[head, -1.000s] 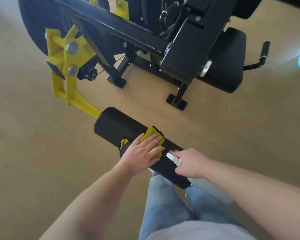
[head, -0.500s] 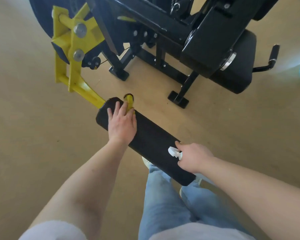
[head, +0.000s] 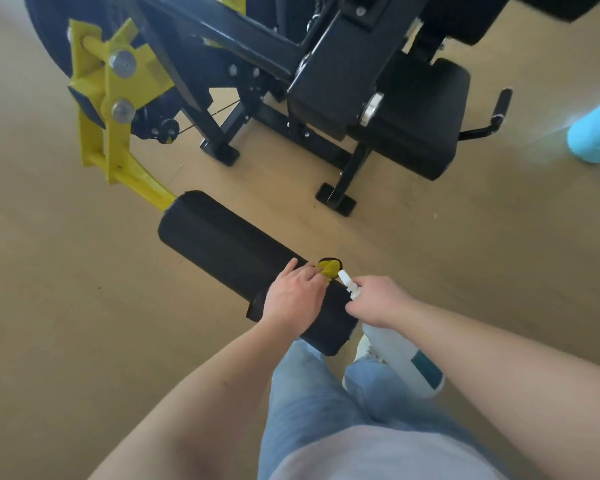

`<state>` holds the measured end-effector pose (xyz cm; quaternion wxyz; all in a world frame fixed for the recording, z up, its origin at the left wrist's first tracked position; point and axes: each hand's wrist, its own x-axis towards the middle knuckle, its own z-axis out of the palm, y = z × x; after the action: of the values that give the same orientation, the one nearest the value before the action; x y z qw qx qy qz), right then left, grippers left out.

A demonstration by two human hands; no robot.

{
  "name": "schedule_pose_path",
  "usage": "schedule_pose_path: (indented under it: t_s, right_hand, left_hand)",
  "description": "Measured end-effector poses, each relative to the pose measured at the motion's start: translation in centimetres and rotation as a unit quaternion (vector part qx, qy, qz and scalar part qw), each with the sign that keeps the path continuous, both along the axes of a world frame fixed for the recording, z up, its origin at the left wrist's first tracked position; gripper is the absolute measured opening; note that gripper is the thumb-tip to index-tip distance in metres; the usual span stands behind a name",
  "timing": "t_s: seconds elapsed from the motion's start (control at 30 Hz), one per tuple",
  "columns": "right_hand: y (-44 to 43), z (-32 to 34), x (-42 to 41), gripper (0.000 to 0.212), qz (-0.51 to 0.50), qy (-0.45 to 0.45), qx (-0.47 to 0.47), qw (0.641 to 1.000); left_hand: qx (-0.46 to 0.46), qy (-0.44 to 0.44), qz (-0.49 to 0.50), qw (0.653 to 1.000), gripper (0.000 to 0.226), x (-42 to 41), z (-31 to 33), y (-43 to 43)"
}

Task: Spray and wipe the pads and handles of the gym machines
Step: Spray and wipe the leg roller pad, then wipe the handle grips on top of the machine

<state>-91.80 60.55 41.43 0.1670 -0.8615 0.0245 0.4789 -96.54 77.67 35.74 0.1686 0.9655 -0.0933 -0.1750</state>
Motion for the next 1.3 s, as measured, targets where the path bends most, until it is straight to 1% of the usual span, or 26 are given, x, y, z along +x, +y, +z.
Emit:
schedule_pose_path:
  t_s: [0.1,0.17,0.23,0.33,0.4,0.5,0.6,0.7,0.77,0.83,0.87,0.97,1.03,1.07,1.1,1.13,1.17,1.2,1.27,1.3]
  right_hand:
    - [-3.9,-0.1,-0.6,0.017,-0.034,-0.018,-0.001,0.999]
    - [-6.7,0.0,-1.0,0.016,-0.044,-0.024,-0.005,0.999]
    - [-9.7,0.1,-1.4,0.018,-0.059,-0.029,-0.011,0.998]
    - [-13.6,0.7,-1.9,0.026,-0.079,-0.032,-0.018,0.996]
    - [-15.8,1.1,-2.3,0.028,-0.077,-0.032,-0.016,0.996]
    - [-18.7,2.0,-2.5,0.027,-0.09,-0.04,0.013,0.995]
    - [-21.0,3.3,-2.8,0.009,-0.077,-0.048,0.038,0.995]
    - [-23.1,4.2,-3.0,0.01,-0.082,-0.056,0.077,0.992]
    - [-24.4,4.8,-2.8,0.006,-0.095,-0.062,0.1,0.989]
    - [-25.5,5.5,-1.9,0.008,-0.11,-0.074,0.116,0.984]
    - [-26.0,5.9,-1.3,0.011,-0.115,-0.08,0.123,0.982]
    - [-27.0,7.4,1.1,0.027,-0.123,-0.105,0.138,0.977]
    - [-27.8,8.3,2.9,0.024,-0.14,-0.125,0.161,0.969]
    - [-28.1,8.7,3.8,0.023,-0.146,-0.131,0.171,0.966]
    - [-28.4,9.0,4.8,0.028,-0.153,-0.134,0.181,0.962]
    - [-28.8,9.3,5.8,0.038,-0.161,-0.138,0.191,0.958]
    - [-29.3,9.3,6.9,0.047,-0.167,-0.141,0.197,0.956]
    - [-29.8,9.6,8.0,0.051,-0.173,-0.143,0.202,0.953]
    - [-31.1,10.2,10.5,0.052,-0.172,-0.14,0.201,0.954]
    - [-31.8,10.5,11.9,0.049,-0.168,-0.14,0.201,0.955]
  left_hand:
    - [-0.014,0.009,-0.036,0.999,0.041,-1.7,0.2,-4.0]
    - [-0.02,0.012,-0.037,0.999,0.038,-2.8,0.1,-6.3]
    - [-0.023,0.017,-0.038,0.999,0.035,-3.5,-0.1,-8.1]
    - [-0.006,0.078,-0.09,0.993,0.032,-3.4,1.0,-11.1]
    - [-0.001,0.136,-0.098,0.986,0.029,-3.2,2.1,-13.3]
    - [-0.052,0.189,-0.025,0.98,0.027,-2.7,3.6,-16.0]
    - [-0.1,0.184,0.058,0.976,0.034,-1.9,5.0,-18.4]
    - [-0.151,0.184,0.14,0.961,0.036,-0.2,6.6,-20.9]
    - [-0.174,0.176,0.168,0.954,0.032,1.2,7.6,-22.5]
    - [-0.195,0.166,0.169,0.952,0.021,2.7,8.7,-24.0]
    - [-0.209,0.165,0.168,0.949,0.025,3.5,9.2,-24.6]
    - [-0.257,0.173,0.153,0.938,0.061,5.7,10.6,-25.8]
    - [-0.276,0.185,0.125,0.935,0.083,7.3,11.1,-26.6]
    - [-0.275,0.181,0.105,0.938,0.087,8.3,11.3,-27.0]
    - [-0.266,0.173,0.091,0.944,0.084,9.3,11.5,-27.5]
    - [-0.255,0.169,0.085,0.948,0.076,10.5,11.9,-28.1]
    - [-0.247,0.17,0.085,0.95,0.066,11.7,12.0,-28.8]
    - [-0.247,0.175,0.085,0.949,0.055,13.1,12.2,-29.5]
    - [-0.277,0.193,0.099,0.936,0.039,16.2,12.2,-30.8]
    - [-0.303,0.209,0.109,0.924,0.035,17.8,12.1,-31.4]
